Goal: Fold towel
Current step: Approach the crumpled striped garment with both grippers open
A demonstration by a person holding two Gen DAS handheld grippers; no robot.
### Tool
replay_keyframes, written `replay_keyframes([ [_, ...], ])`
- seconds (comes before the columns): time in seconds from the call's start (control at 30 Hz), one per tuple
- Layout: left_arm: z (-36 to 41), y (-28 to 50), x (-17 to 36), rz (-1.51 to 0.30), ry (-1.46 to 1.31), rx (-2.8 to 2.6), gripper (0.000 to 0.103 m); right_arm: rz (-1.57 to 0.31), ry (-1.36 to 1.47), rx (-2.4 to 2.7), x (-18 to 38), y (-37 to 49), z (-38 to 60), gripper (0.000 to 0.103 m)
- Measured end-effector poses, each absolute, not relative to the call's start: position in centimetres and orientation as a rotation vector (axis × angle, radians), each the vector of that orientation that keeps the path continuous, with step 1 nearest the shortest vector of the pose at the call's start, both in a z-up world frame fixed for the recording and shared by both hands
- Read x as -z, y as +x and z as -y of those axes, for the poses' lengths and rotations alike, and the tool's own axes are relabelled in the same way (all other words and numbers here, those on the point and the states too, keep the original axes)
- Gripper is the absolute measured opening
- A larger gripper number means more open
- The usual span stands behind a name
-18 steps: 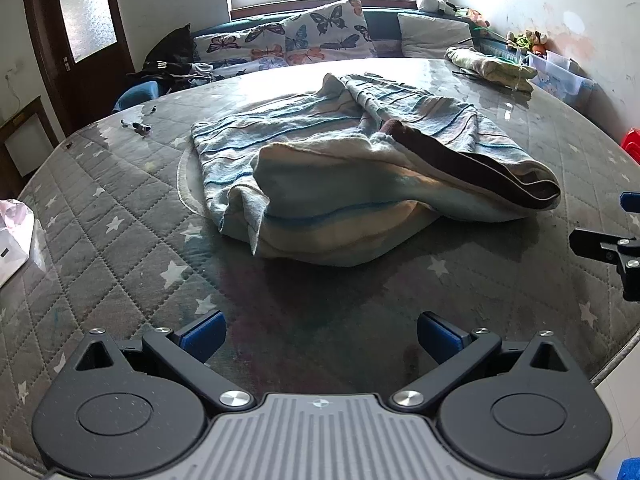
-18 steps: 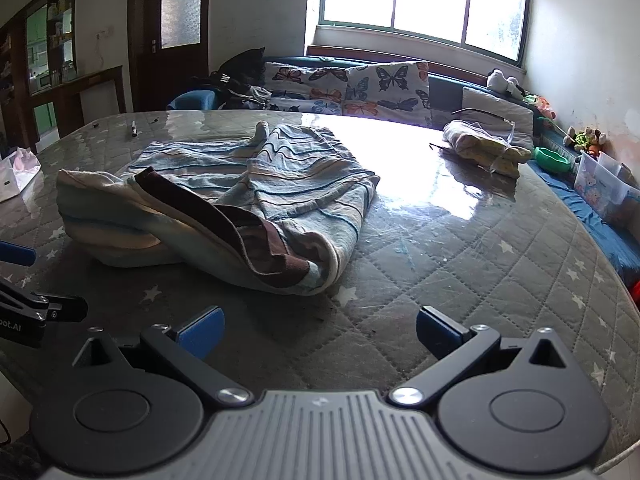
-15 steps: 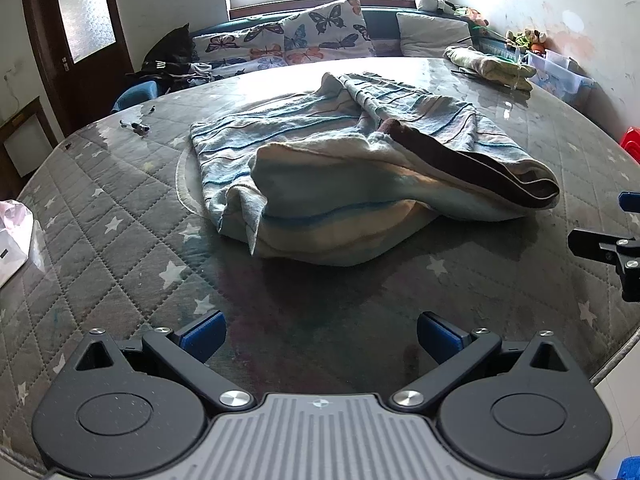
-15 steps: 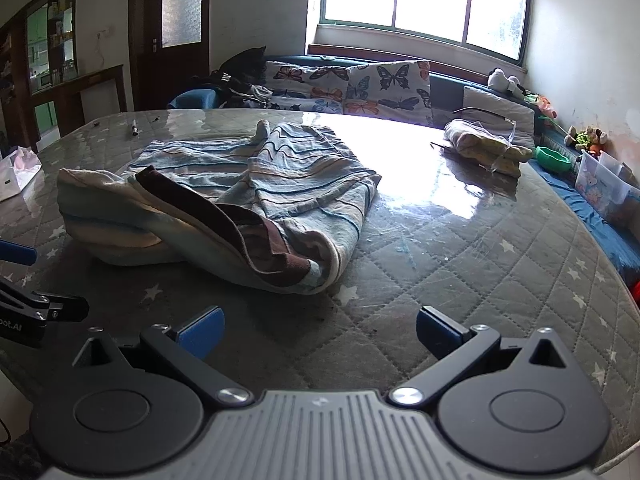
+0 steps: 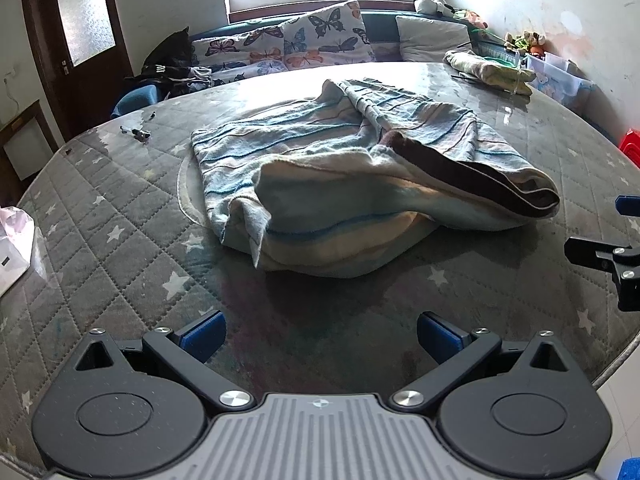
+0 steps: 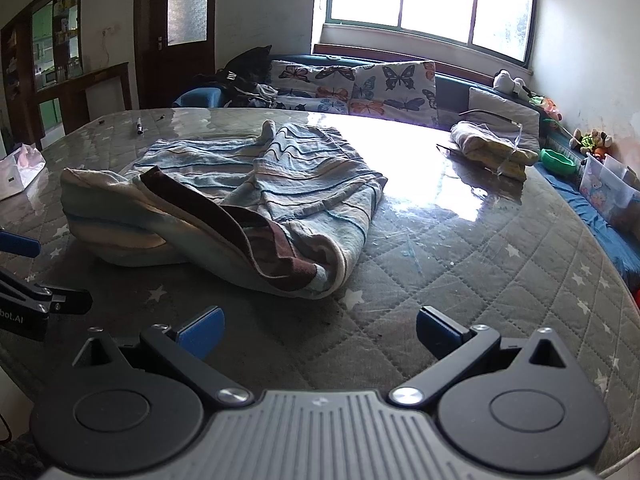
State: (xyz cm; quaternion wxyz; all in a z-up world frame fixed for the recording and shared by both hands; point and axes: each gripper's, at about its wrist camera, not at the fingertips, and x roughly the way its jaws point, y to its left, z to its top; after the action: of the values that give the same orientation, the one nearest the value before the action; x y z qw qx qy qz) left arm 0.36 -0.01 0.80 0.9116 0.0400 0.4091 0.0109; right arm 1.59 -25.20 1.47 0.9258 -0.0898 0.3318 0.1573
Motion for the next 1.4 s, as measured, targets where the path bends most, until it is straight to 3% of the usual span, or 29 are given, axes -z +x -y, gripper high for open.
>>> replay_keyframes([
  [1.4,-1.5,2.7,-2.0,-0.830,0.071,-0.029,0.103,-0.675,-0.253,-0.378,-2.1,4.2,23.3,0.103],
])
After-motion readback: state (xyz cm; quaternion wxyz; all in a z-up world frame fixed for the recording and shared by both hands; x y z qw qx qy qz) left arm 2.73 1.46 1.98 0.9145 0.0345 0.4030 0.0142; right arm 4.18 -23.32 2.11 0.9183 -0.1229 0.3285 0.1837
